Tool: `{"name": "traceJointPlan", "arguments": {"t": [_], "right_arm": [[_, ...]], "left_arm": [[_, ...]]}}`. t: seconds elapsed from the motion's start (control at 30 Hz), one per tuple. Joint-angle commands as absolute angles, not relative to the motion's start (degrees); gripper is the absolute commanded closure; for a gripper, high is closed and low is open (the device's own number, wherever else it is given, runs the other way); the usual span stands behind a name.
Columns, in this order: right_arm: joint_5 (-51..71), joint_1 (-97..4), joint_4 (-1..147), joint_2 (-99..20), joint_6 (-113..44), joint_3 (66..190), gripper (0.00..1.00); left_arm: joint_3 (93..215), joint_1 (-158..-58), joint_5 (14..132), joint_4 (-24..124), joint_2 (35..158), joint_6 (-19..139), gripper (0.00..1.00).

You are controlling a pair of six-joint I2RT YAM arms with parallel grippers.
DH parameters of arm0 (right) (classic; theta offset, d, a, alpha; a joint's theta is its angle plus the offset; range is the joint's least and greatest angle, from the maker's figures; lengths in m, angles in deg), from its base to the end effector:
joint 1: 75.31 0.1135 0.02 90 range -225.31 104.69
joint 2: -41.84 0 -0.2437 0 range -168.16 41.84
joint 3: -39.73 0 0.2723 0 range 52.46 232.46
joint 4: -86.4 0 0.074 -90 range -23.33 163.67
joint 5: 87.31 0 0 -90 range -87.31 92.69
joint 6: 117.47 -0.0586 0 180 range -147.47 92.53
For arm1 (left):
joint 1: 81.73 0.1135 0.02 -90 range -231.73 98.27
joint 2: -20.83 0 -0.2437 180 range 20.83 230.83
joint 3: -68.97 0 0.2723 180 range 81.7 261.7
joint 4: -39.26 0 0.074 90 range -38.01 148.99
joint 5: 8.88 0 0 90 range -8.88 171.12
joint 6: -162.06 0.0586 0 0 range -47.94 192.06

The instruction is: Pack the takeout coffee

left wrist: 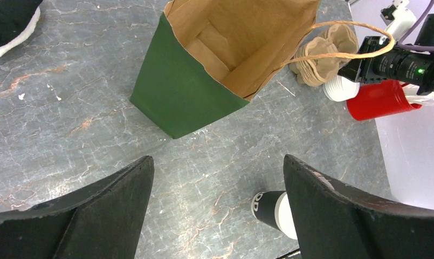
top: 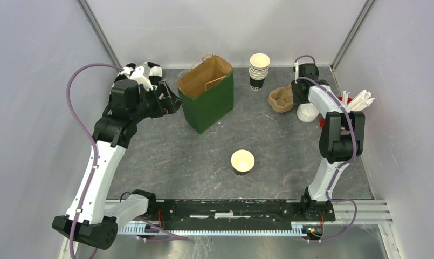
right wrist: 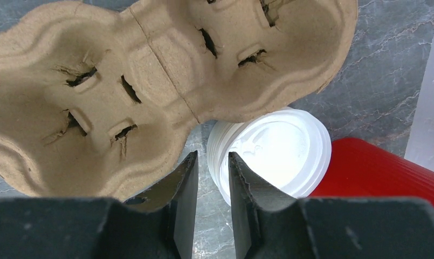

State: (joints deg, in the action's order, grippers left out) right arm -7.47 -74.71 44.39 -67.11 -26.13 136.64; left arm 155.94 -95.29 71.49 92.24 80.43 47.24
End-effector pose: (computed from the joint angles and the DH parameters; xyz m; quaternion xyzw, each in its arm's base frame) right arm 0.4428 -0.0057 0.1806 0.0113 0.9478 -0.0862 0.3068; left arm 0.2479 -0.0699 0.3919 -0.0382 0.8436 -0.2416 0.4781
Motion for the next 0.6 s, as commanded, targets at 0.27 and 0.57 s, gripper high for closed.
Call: {"name": "traceJointPlan", "arguments": {"t": [0.27, 0.57], "right_arm": [[-8.7, -75.0, 44.6, -68.1, -27.4, 138.7, 0.68], [-9.7, -76.8, 45.5, -67.0, -27.4, 136.6, 0.67]], "left_arm": [[157.9, -95.0, 71.1, 91.4, 80.8, 48.7, 0.06], [157.7, -95.0, 70.7, 91.1, 81.0, 48.5, 0.06]]}}
